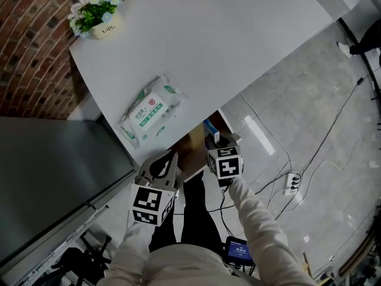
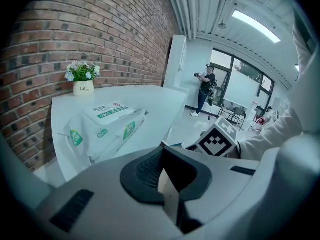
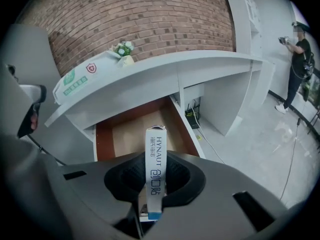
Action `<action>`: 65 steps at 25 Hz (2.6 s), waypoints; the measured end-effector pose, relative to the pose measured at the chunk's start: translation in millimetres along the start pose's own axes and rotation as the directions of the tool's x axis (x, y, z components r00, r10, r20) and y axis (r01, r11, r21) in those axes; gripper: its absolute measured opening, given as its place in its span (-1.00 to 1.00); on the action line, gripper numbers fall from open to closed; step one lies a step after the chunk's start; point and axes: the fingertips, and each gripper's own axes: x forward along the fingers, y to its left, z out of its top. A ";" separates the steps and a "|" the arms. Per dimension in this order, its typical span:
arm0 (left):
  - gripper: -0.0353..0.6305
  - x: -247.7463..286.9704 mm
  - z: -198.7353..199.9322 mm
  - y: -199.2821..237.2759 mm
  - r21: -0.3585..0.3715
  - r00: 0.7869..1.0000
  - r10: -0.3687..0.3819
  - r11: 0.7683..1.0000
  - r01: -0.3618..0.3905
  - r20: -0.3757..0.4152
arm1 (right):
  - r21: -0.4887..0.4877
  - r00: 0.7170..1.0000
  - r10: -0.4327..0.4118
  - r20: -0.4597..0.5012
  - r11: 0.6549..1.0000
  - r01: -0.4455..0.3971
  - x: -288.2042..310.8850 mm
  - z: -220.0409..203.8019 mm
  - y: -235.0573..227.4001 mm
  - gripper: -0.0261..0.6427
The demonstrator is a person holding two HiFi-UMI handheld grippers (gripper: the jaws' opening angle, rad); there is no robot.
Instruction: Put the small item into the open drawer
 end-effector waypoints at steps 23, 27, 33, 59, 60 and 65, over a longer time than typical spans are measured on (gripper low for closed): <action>-0.84 0.5 -14.5 16.8 -0.021 0.997 0.070 0.997 -0.071 -0.016 | -0.183 0.991 -0.039 -0.129 0.983 0.015 75.4 -21.1 -12.8 -0.67; -0.84 -1.7 -18.7 19.1 -0.015 0.997 0.080 0.997 -0.080 -0.023 | -0.200 0.990 -0.042 -0.135 0.980 0.015 84.4 -23.3 -12.1 -0.67; -0.84 -2.6 -25.2 18.5 -0.027 0.996 0.084 0.996 -0.085 -0.026 | -0.241 0.987 -0.050 -0.155 0.970 0.011 98.1 -28.3 -10.6 -0.67; -0.84 0.6 -27.2 24.8 -0.048 0.995 0.100 0.994 -0.101 -0.031 | -0.269 0.983 -0.092 -0.156 0.962 0.047 111.9 -29.7 -16.0 -0.61; -0.85 0.6 -27.1 25.0 -0.048 0.995 0.099 0.994 -0.100 -0.030 | -0.271 0.984 -0.089 -0.156 0.961 0.044 111.1 -29.7 -15.6 -0.61; -0.84 1.3 -26.8 26.3 -0.053 0.994 0.103 0.993 -0.104 -0.027 | -0.271 0.982 -0.083 -0.172 0.962 0.034 110.2 -31.9 -16.1 -0.55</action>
